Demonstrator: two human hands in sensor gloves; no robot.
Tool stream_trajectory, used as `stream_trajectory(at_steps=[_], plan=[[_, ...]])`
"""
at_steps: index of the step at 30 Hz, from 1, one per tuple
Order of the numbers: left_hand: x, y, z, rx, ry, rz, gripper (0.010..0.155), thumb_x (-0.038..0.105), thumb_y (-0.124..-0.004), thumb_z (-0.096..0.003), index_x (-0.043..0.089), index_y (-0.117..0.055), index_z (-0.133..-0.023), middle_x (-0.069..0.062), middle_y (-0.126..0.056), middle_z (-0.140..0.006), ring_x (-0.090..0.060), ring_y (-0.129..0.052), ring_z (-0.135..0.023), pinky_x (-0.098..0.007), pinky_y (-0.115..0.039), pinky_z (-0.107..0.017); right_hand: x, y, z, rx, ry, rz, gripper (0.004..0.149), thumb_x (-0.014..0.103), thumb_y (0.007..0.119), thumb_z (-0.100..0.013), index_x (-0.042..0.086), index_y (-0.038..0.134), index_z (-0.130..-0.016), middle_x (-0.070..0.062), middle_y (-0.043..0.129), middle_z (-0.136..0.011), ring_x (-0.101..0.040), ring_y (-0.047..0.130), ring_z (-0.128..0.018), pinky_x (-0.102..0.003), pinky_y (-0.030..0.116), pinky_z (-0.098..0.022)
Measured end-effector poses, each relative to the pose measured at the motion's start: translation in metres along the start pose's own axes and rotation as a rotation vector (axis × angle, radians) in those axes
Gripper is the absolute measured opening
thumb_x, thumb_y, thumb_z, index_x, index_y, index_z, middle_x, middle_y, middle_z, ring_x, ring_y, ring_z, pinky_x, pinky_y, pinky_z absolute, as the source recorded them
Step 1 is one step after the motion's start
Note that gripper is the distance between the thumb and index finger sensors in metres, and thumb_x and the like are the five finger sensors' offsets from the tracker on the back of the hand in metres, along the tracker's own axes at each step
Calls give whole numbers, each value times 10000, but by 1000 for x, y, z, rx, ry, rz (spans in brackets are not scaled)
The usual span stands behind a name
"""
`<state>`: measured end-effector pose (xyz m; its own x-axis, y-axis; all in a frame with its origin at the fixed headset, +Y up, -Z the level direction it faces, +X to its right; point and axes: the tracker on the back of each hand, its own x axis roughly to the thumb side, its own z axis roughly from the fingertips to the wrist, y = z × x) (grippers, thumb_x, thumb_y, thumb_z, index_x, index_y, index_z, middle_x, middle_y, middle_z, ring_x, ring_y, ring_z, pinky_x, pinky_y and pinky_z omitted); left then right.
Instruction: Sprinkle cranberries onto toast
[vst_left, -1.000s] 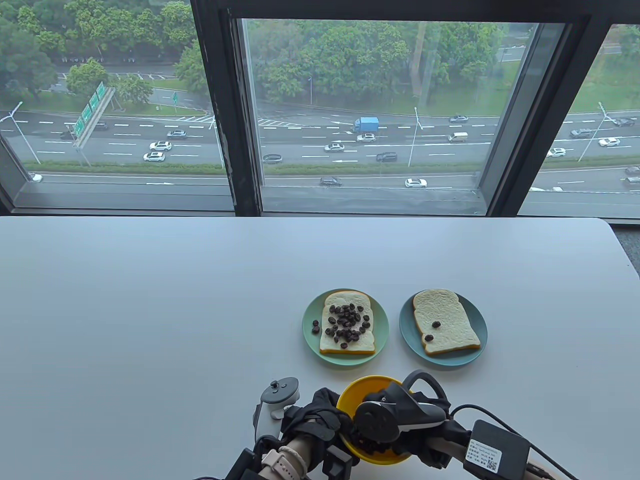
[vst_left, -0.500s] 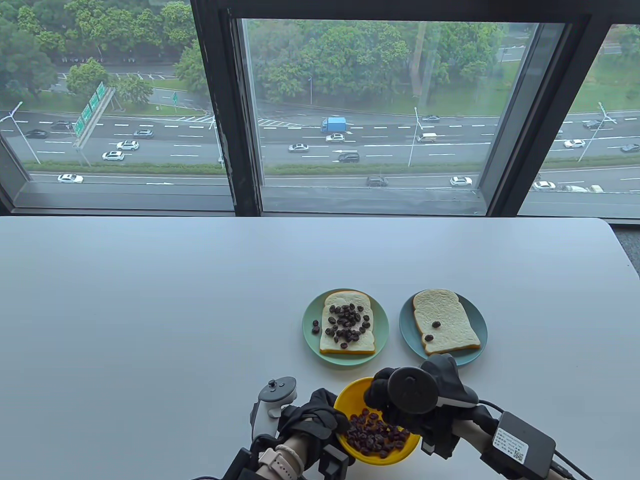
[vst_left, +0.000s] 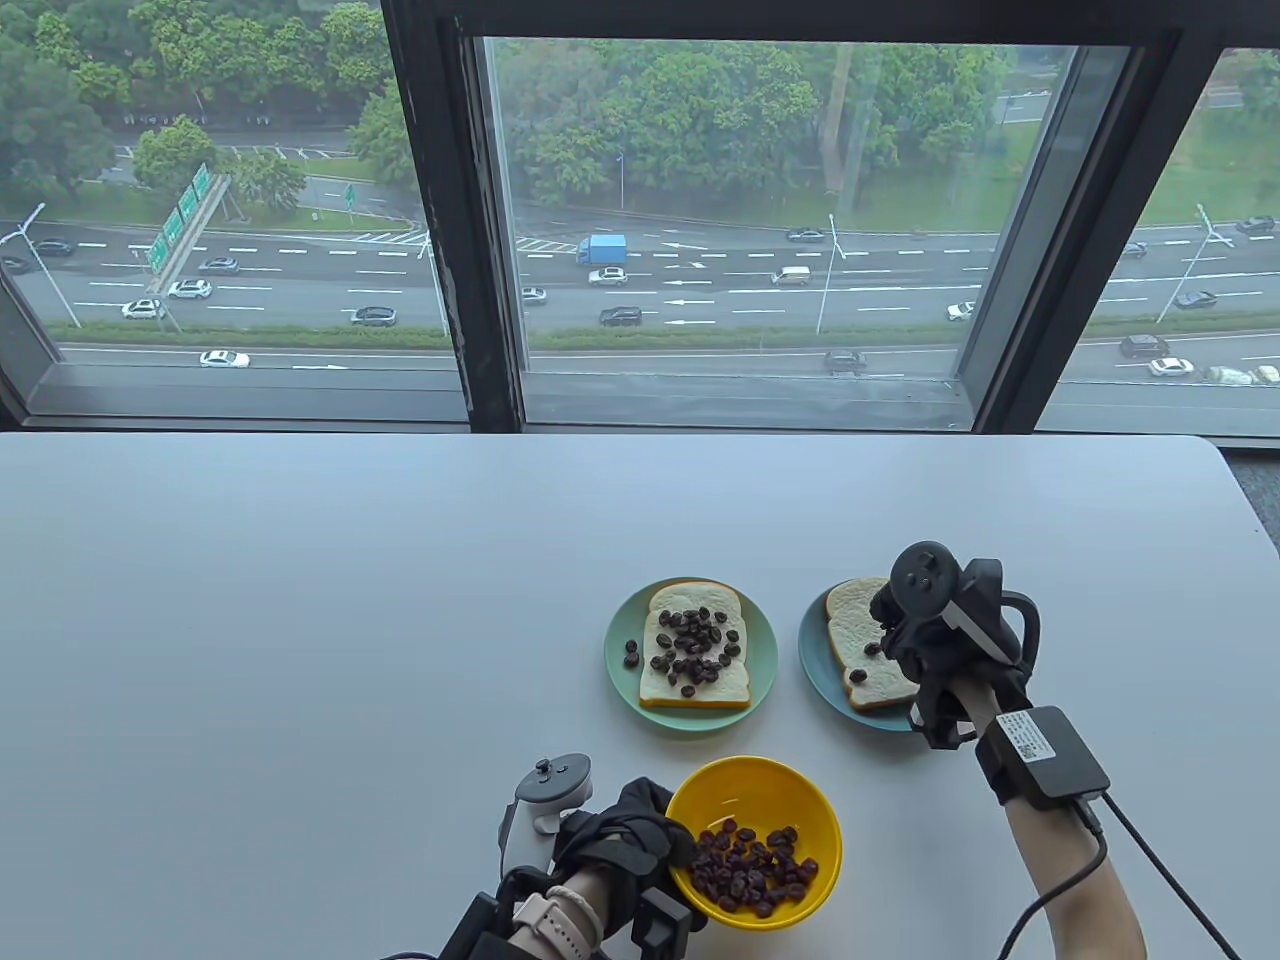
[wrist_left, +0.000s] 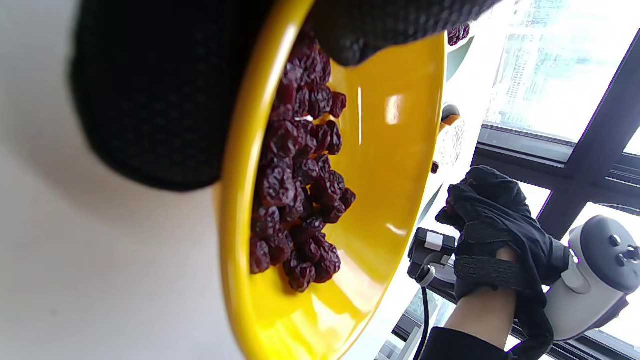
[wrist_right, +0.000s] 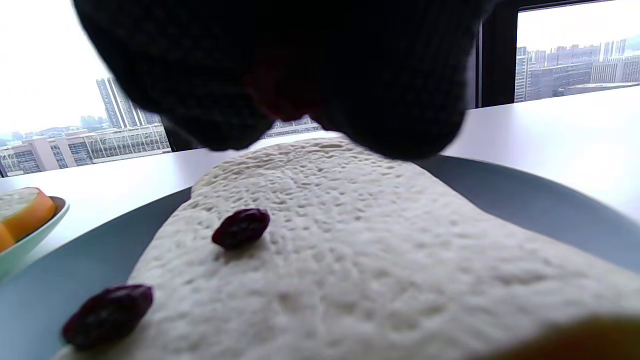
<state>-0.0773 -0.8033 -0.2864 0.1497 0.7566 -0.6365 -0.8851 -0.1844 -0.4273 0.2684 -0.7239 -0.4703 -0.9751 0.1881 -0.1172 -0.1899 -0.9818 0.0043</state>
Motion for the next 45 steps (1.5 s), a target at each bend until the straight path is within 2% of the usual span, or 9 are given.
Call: stream_trajectory(at_steps=[9, 17, 23, 27, 31, 34, 36, 41, 45], plan=[[-1, -3, -2, -12, 5, -2, 528, 183, -752, -430, 233, -437, -851, -176, -617, -712, -368, -776, -445, -381, -984, -190, -15, 17, -5, 60, 69, -30, 472, 335, 873, -293, 352, 739, -746, 24, 754, -811, -180, 919, -588, -123, 978, -330], [-2, -2, -1, 4, 3, -1, 528, 183, -752, -430, 233, -437, -852, -176, -616, -712, -369, -775, -446, -381, -983, -192, -18, 6, 8, 75, -5, -137, 509, 365, 785, -347, 284, 708, -843, -73, 736, -875, -266, 924, -661, -213, 960, -359], [-1, -1, -2, 8, 1, -9, 528, 183, -752, -430, 231, -438, -852, -177, -615, -712, -370, -774, -446, -383, -981, -191, -11, -13, 36, 16, -94, -140, 527, 396, 755, -362, 261, 684, -867, -112, 710, -887, -307, 895, -682, -250, 948, -358], [0, -1, -2, 13, -10, -14, 528, 184, -751, -431, 232, -437, -852, -177, -615, -713, -369, -774, -447, -382, -982, -193, 9, -25, 69, 29, -240, -159, 542, 404, 749, -366, 260, 666, -882, -121, 688, -903, -318, 879, -702, -262, 942, -373], [1, -3, -2, 13, -19, -16, 528, 185, -751, -431, 233, -437, -852, -175, -614, -714, -369, -774, -448, -382, -982, -194, 40, -31, 109, 104, -432, -206, 571, 417, 753, -364, 262, 641, -903, -130, 665, -921, -326, 865, -723, -271, 938, -393], [1, -3, -2, 14, -25, -20, 529, 184, -751, -430, 235, -435, -852, -176, -614, -714, -369, -774, -449, -382, -982, -194, 71, -28, 143, 222, -613, -232, 609, 424, 762, -360, 263, 608, -927, -139, 643, -937, -346, 844, -748, -283, 931, -416], [1, -3, -2, 15, -28, -21, 527, 184, -751, -431, 234, -436, -852, -174, -614, -715, -367, -774, -450, -381, -983, -196, 90, -23, 163, 320, -716, -180, 636, 426, 767, -358, 271, 573, -944, -139, 611, -956, -357, 813, -777, -290, 917, -443], [3, -3, -2, 15, -47, -9, 529, 180, -753, -428, 234, -438, -849, -175, -617, -714, -368, -777, -450, -383, -986, -195, 115, -1, 186, 437, -805, 44, 720, 430, 789, -342, 281, 483, -976, -147, 528, -993, -388, 743, -824, -278, 876, -504], [6, -6, -2, 14, -78, 10, 533, 172, -760, -422, 234, -442, -844, -179, -611, -709, -375, -770, -447, -394, -986, -194, 125, 17, 194, 533, -832, 97, 792, 421, 813, -330, 306, 397, -994, -155, 413, -1027, -427, 625, -867, -284, 776, -572]])
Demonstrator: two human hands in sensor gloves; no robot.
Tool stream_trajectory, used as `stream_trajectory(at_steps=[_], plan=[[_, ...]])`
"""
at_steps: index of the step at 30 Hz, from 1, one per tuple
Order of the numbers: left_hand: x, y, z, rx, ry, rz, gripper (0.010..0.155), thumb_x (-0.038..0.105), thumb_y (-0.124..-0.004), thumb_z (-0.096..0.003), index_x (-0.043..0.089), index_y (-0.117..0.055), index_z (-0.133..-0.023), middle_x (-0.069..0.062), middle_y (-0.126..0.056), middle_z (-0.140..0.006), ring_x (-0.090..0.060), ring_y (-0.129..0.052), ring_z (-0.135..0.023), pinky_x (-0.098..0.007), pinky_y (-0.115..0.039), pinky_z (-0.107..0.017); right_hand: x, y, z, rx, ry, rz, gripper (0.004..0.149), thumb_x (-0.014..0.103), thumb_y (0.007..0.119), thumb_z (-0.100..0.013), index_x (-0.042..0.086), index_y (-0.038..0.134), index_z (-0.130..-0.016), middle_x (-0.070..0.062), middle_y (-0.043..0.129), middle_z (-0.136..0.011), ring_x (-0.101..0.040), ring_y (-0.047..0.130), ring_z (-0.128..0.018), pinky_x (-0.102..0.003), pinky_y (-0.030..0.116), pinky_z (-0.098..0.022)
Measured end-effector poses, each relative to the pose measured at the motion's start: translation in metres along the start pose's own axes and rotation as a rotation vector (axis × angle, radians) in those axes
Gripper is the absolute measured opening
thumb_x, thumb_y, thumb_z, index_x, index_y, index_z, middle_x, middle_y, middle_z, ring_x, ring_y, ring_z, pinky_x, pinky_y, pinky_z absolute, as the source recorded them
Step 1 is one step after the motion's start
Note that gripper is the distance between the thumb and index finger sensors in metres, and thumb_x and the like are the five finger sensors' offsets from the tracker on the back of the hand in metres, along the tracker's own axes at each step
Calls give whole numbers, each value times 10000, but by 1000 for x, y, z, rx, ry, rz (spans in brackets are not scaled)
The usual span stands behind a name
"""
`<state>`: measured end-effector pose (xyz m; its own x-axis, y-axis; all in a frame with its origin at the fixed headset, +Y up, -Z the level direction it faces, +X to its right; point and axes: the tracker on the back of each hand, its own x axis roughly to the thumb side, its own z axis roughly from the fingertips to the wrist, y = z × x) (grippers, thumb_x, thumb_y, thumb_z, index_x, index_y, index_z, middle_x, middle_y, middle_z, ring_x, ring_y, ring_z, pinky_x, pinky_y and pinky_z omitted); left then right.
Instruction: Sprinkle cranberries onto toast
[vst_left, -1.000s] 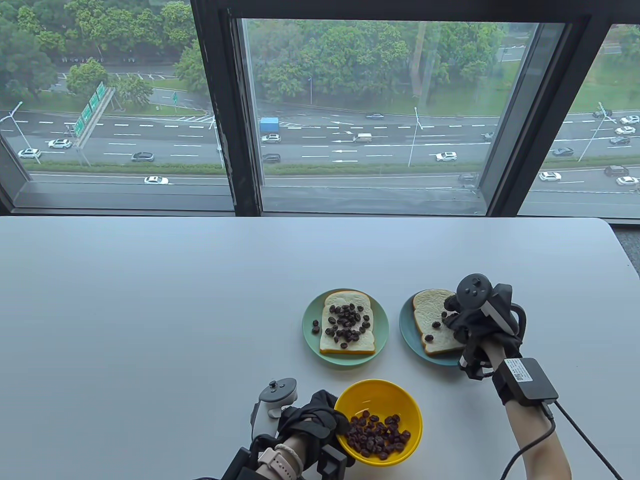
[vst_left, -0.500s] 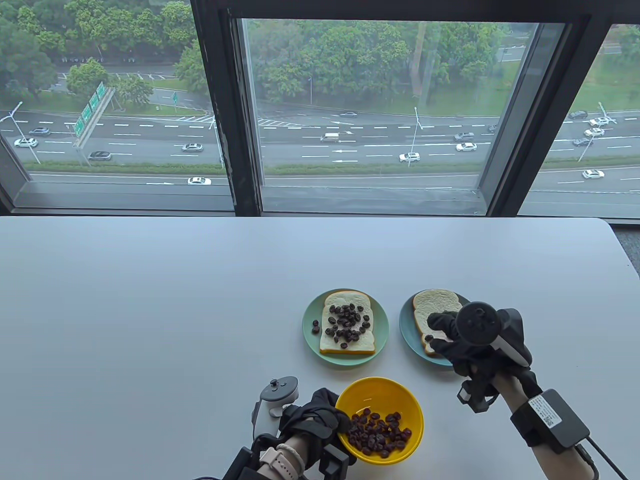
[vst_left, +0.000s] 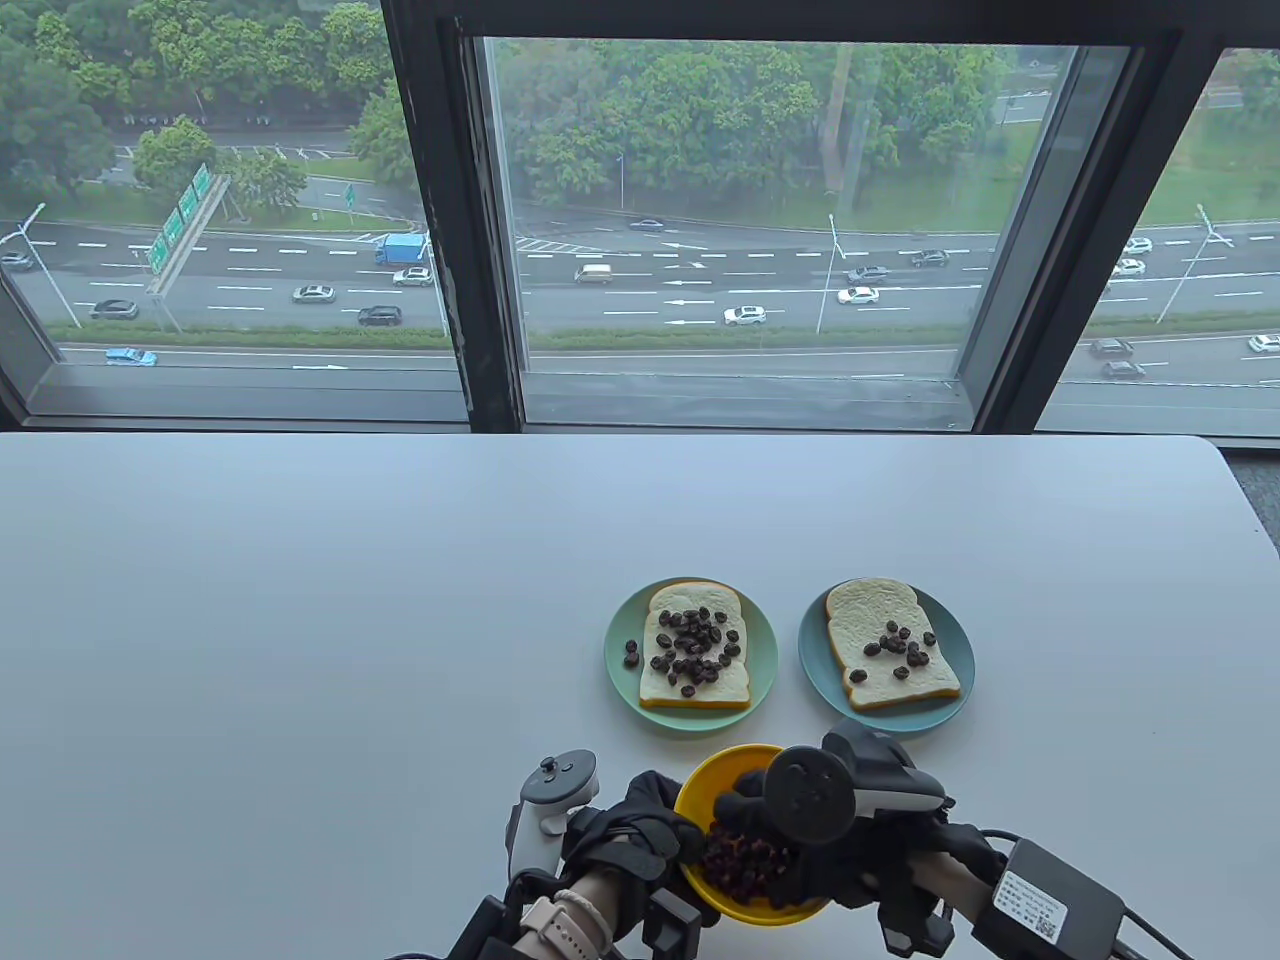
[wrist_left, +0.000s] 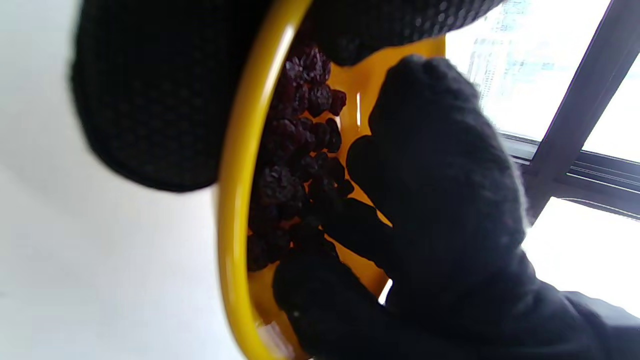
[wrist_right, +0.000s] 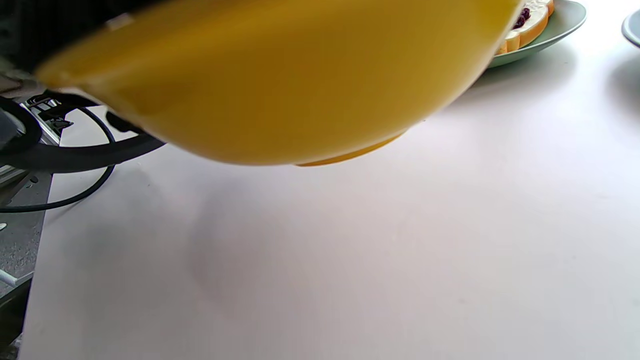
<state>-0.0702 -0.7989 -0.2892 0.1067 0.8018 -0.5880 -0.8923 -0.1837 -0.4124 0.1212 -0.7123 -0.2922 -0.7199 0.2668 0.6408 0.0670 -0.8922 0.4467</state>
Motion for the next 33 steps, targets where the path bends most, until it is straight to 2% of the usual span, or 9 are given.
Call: stream_trajectory(at_steps=[3, 6, 8, 9, 11, 13, 20, 25, 33], plan=[[-1, -1, 0, 8, -15, -31, 533, 161, -762, -413, 241, -447, -835, -175, -610, -706, -375, -768, -447, -398, -988, -194, 10, 6, -7, 34, 11, 130, 779, 421, 794, -332, 343, 381, -988, -62, 346, -1054, -390, 531, -912, -286, 735, -585], [-3, -2, 0, 5, -6, 2, 535, 154, -762, -407, 237, -449, -832, -180, -605, -704, -383, -760, -446, -409, -983, -193, 20, 10, -12, 18, 35, 224, 768, 411, 785, -326, 333, 376, -972, -25, 384, -1046, -348, 535, -909, -279, 745, -563], [-5, -2, -1, -4, -9, 6, 534, 156, -760, -408, 238, -448, -833, -178, -605, -705, -380, -762, -447, -404, -986, -195, 25, 11, -14, -23, 32, 294, 755, 391, 799, -306, 322, 414, -953, -22, 446, -1023, -316, 610, -885, -288, 788, -530], [-6, -3, -1, -9, -2, 18, 532, 156, -760, -410, 236, -447, -834, -181, -604, -704, -381, -761, -446, -405, -985, -194, 27, 11, -15, -41, 26, 334, 688, 366, 797, -316, 331, 474, -923, -18, 497, -999, -296, 659, -856, -284, 817, -502], [-5, -7, -1, -23, -3, 21, 531, 150, -760, -411, 234, -449, -833, -186, -598, -704, -389, -753, -446, -416, -978, -194, 30, 11, -15, -188, 30, 403, 532, 316, 816, -299, 364, 622, -792, 28, 647, -905, -235, 812, -738, -210, 903, -393], [-7, -7, -2, -17, 1, -4, 533, 162, -757, -411, 235, -443, -836, -182, -602, -703, -378, -761, -442, -397, -987, -191, 31, 13, -16, -144, 22, 418, 523, 300, 825, -305, 361, 620, -783, 23, 661, -889, -217, 844, -690, -184, 918, -387], [-8, -4, -3, -14, 27, -28, 531, 168, -754, -420, 237, -438, -842, -176, -609, -710, -372, -768, -447, -390, -985, -193, 29, 14, -12, -228, -7, 409, 421, 299, 882, -258, 384, 759, -651, 53, 788, -778, -174, 931, -559, -117, 970, -292], [-8, -2, -2, -6, 37, -45, 529, 172, -752, -423, 237, -440, -845, -173, -616, -712, -369, -774, -448, -387, -984, -192, 23, 6, -4, -292, -30, 295, 415, 302, 887, -249, 374, 776, -642, 50, 811, -756, -170, 946, -542, -111, 980, -277], [-8, -2, -1, -18, 53, -41, 528, 176, -752, -424, 235, -441, -847, -174, -616, -712, -368, -775, -447, -385, -983, -191, 2, -18, 9, -318, -26, 101, 413, 306, 885, -251, 365, 776, -645, 36, 815, -749, -174, 950, -527, -108, 980, -265]])
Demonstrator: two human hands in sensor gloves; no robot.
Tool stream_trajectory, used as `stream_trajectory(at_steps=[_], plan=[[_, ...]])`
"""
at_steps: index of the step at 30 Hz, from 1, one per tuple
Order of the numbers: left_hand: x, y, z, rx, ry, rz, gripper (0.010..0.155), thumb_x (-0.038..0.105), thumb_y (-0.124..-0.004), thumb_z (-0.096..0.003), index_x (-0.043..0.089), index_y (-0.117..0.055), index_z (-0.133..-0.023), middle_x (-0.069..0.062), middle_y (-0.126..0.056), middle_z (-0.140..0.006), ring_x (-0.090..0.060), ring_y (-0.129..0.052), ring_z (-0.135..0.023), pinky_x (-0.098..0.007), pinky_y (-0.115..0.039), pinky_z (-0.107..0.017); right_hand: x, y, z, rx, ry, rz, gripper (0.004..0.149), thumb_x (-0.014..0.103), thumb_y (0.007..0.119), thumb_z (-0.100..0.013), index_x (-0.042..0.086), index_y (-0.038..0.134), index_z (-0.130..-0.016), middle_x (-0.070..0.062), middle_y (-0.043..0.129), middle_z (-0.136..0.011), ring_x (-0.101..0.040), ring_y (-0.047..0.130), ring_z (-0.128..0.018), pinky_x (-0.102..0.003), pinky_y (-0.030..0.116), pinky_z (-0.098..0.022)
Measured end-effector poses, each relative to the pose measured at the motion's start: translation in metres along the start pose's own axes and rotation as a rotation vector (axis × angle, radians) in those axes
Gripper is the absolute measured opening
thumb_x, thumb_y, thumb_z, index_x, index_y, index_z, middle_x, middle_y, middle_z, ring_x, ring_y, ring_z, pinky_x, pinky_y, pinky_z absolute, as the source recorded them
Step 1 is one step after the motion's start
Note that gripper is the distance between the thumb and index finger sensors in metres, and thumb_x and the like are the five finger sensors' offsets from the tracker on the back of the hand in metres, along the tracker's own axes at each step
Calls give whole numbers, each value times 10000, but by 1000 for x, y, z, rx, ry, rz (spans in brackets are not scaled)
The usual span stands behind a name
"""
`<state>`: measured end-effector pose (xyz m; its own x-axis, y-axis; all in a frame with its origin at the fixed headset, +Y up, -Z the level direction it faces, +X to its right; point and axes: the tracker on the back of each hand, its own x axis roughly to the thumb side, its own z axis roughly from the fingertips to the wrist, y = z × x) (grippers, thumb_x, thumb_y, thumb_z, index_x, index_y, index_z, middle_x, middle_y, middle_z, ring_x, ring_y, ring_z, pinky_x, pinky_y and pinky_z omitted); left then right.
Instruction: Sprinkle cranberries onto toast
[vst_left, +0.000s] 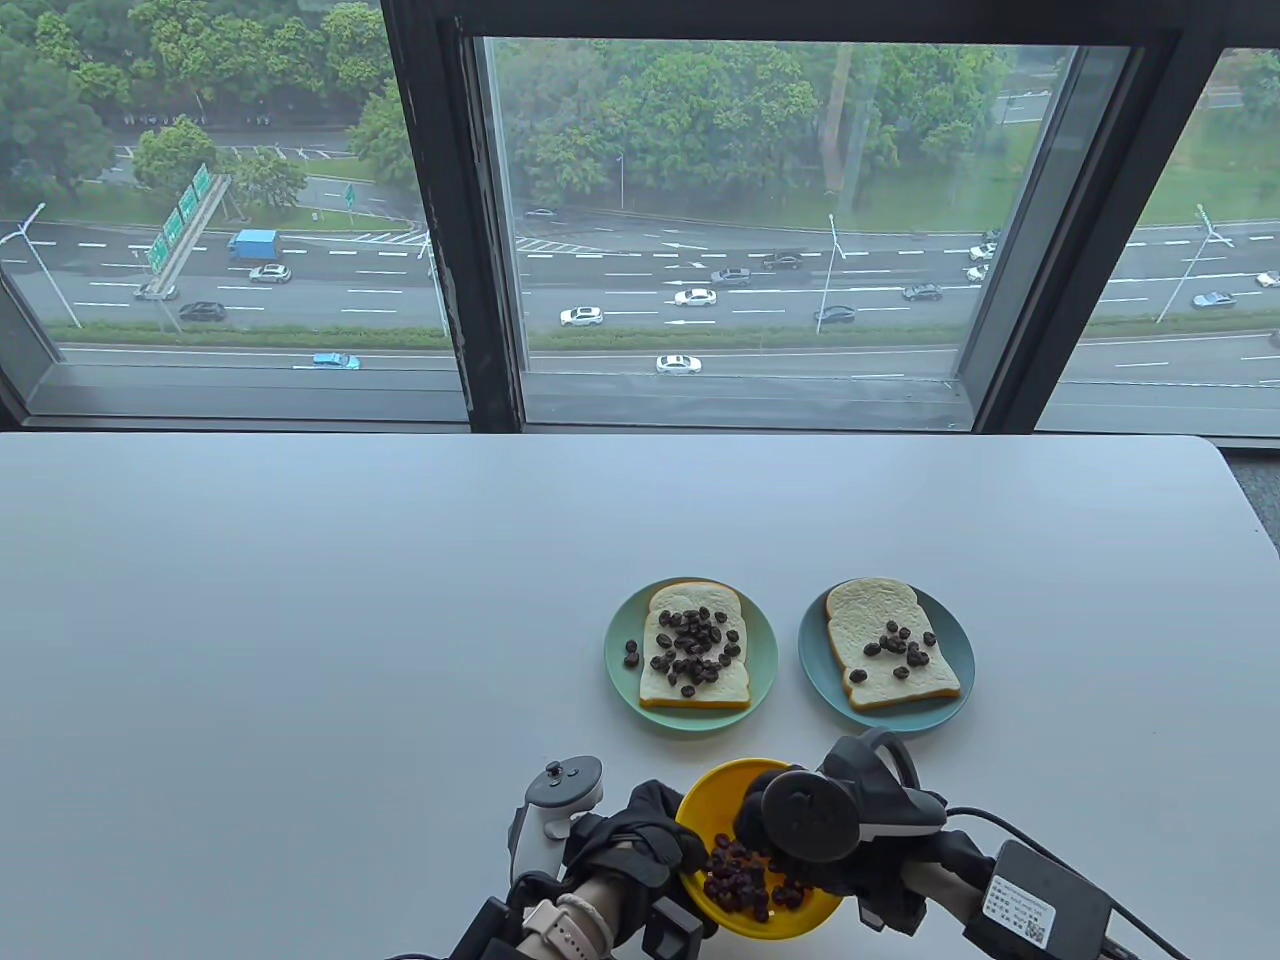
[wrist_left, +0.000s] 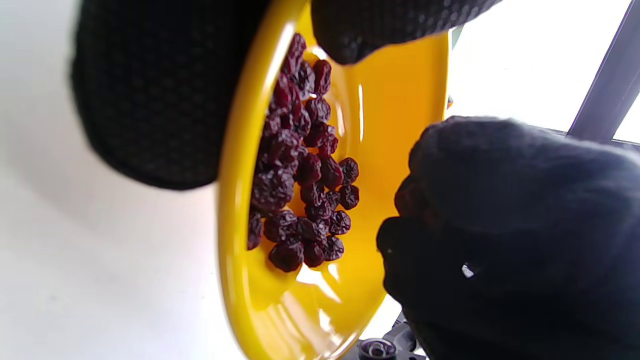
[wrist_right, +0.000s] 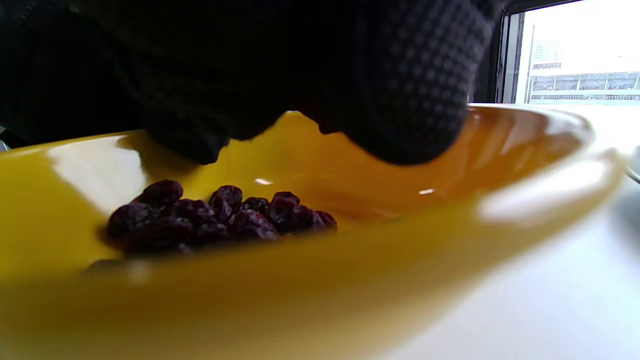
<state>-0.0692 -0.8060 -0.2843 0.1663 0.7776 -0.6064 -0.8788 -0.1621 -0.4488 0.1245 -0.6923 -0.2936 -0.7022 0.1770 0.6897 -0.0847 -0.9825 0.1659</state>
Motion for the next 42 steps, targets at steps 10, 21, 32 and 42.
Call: stream_trajectory(at_steps=[10, 21, 32, 42], plan=[[0, -1, 2, -17, 12, 18, 529, 181, -751, -427, 235, -438, -850, -174, -615, -715, -367, -774, -449, -383, -983, -193, -71, -47, -18, -153, 237, -61, 410, 307, 883, -254, 373, 773, -643, 47, 810, -752, -167, 945, -536, -109, 974, -273], [1, -1, 3, -41, 24, 30, 531, 185, -749, -431, 237, -430, -853, -173, -610, -718, -365, -773, -454, -380, -983, -200, -209, -19, -78, -130, 680, 24, 410, 309, 880, -260, 380, 765, -647, 54, 802, -758, -164, 937, -547, -109, 969, -284], [1, 1, 4, -46, 38, 46, 530, 185, -746, -434, 237, -426, -854, -173, -606, -721, -366, -771, -458, -381, -982, -206, -230, 7, -86, -8, 750, 134, 424, 313, 853, -293, 373, 737, -697, 40, 762, -794, -175, 906, -582, -151, 926, -317], [-1, 1, 4, -37, 42, 33, 531, 187, -746, -436, 239, -423, -854, -173, -604, -723, -366, -769, -460, -381, -981, -209, -231, 4, -71, -30, 732, 61, 473, 346, 793, -333, 332, 708, -798, -16, 724, -856, -220, 883, -644, -206, 900, -355]])
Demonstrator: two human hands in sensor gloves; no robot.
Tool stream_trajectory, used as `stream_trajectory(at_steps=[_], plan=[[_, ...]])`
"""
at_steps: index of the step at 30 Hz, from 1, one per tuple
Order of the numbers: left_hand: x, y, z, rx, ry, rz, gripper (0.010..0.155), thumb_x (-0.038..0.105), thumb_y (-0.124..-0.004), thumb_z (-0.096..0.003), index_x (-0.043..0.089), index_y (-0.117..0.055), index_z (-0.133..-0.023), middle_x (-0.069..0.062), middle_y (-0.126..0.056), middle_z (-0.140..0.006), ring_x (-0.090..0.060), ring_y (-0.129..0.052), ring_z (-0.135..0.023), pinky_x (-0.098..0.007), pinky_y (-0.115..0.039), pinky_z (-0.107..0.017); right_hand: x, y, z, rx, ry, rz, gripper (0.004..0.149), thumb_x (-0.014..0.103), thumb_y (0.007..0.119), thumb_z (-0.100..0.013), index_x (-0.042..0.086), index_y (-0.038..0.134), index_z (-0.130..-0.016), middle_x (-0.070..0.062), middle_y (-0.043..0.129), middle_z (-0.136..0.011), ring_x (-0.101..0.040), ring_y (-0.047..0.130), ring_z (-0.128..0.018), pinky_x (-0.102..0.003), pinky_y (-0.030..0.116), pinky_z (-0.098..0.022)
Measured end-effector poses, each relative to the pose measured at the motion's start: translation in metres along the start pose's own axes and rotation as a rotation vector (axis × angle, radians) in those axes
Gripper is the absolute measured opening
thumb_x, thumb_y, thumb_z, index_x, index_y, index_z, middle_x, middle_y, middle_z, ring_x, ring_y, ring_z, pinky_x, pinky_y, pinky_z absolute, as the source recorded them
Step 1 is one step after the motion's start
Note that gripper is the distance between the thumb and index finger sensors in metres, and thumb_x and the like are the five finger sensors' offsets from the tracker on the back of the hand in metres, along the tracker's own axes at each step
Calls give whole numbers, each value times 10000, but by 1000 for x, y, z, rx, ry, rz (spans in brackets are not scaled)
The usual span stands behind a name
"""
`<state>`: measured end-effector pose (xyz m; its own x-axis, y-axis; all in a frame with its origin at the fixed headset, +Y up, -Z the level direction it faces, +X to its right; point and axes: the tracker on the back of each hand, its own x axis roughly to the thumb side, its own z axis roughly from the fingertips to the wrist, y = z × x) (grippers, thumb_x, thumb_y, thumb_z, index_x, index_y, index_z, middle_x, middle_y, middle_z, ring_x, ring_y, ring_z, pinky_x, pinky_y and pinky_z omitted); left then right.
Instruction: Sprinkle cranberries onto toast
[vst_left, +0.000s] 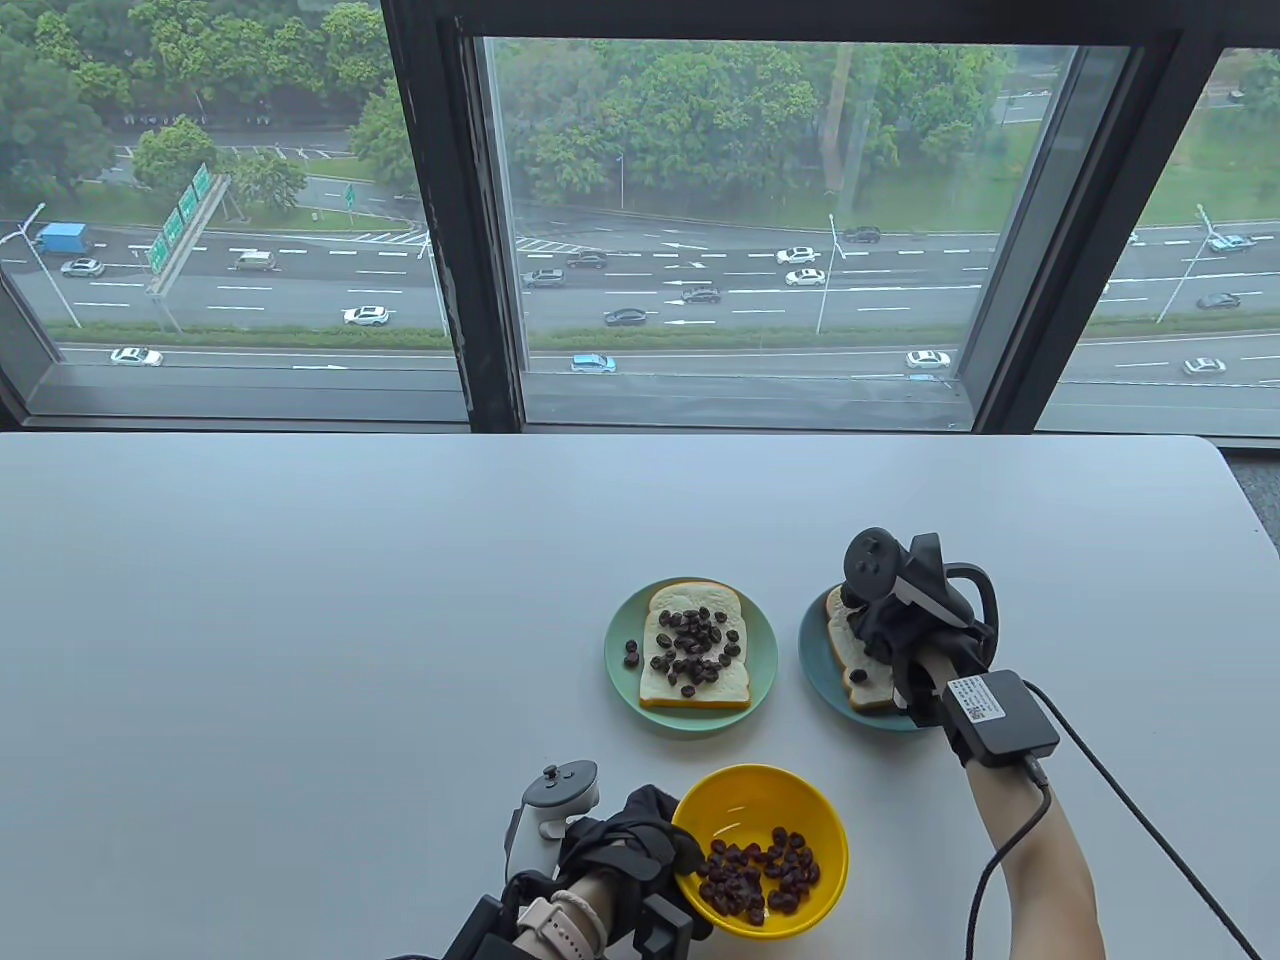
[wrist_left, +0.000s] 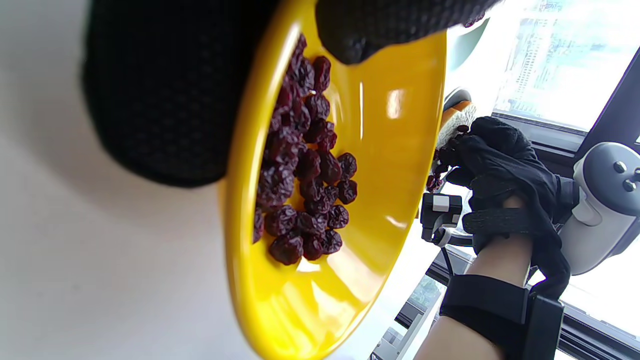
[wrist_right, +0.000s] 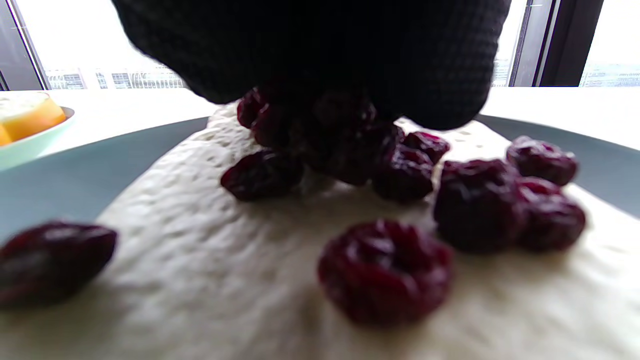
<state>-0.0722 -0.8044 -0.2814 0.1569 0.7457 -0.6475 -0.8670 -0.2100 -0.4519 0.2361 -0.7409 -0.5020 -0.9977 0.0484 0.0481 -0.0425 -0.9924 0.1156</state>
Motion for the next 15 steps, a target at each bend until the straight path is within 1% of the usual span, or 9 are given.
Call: stream_trajectory(at_steps=[5, 7, 12, 15], plan=[[0, 0, -1, -2, 0, -12, 532, 187, -746, -436, 237, -424, -855, -174, -604, -722, -366, -769, -459, -382, -981, -208, -9, -7, 18, -21, -29, -54, 496, 359, 773, -346, 313, 682, -831, -41, 697, -878, -245, 863, -675, -221, 895, -372], [0, 0, -1, 0, -2, -14, 532, 187, -746, -436, 238, -423, -855, -174, -604, -722, -367, -768, -460, -382, -980, -208, -12, -12, 30, -41, -50, -80, 504, 367, 765, -351, 303, 672, -842, -50, 686, -885, -252, 855, -682, -227, 893, -375], [0, -1, -2, 9, -10, -19, 531, 187, -746, -435, 236, -425, -855, -174, -604, -722, -367, -769, -459, -382, -980, -207, -4, -25, 71, -66, -173, -116, 543, 391, 752, -359, 294, 633, -880, -69, 657, -912, -273, 839, -717, -250, 893, -396], [1, -1, -2, 14, -16, -19, 530, 187, -746, -435, 237, -425, -855, -173, -604, -722, -367, -768, -460, -382, -980, -208, 13, -32, 101, -60, -298, -152, 589, 410, 750, -360, 293, 587, -914, -82, 636, -932, -286, 831, -738, -262, 893, -418]])
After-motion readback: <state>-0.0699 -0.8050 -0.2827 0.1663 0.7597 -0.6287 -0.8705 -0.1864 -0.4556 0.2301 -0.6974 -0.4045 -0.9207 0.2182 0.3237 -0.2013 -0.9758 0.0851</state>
